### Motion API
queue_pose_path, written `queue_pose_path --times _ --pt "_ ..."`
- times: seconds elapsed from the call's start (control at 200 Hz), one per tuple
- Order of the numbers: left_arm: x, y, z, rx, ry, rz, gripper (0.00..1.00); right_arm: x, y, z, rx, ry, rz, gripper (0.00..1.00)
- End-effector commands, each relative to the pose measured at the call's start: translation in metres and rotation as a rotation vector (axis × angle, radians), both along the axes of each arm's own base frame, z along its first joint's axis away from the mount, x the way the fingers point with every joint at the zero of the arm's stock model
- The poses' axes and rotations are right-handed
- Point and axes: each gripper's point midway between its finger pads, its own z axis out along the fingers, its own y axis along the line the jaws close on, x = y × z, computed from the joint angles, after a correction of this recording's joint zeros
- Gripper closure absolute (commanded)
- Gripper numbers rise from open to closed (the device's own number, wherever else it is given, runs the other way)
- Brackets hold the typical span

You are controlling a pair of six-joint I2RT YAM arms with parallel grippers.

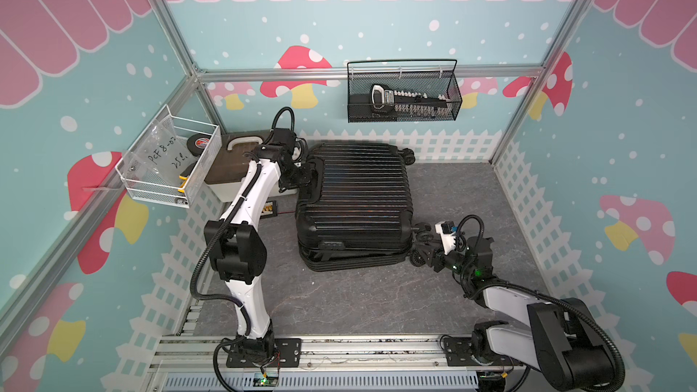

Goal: Close the suitcase zippers
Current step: Adjust the suitcase at the center of the board.

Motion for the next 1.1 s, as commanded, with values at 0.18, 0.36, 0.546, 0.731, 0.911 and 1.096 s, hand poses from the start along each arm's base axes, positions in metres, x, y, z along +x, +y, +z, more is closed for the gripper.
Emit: queue_pose_path --times 0.18,0.36,0.546,0.731,0.911,1.096 --pt "0.022 -0.021 0.036 -0.153 -0.122 -0.032 0.91 0.0 0.019 0.003 0.024 -0.039 0.09 0.54" --pt "0.017 -0.026 0.025 -0.176 -0.087 -0.054 0.91 0.016 0.021 0.011 0.018 -0.082 0.054 0.65" --pt "0.01 -0.032 0.01 -0.178 -0.047 -0.078 0.91 0.02 0.023 0.012 0.018 -0.12 0.024 0.8" --pt "0.014 -0.034 0.013 -0.183 -0.044 -0.092 0.91 0.01 0.039 0.01 0.015 -0.135 0.099 0.83" --pt "0.018 -0.029 0.015 -0.148 -0.044 -0.084 0.91 -0.007 0.044 -0.001 0.012 -0.107 0.147 0.97" --pt "0.023 -0.015 0.018 -0.087 -0.059 -0.023 0.89 -0.016 0.037 -0.004 -0.015 -0.079 0.109 1.0"
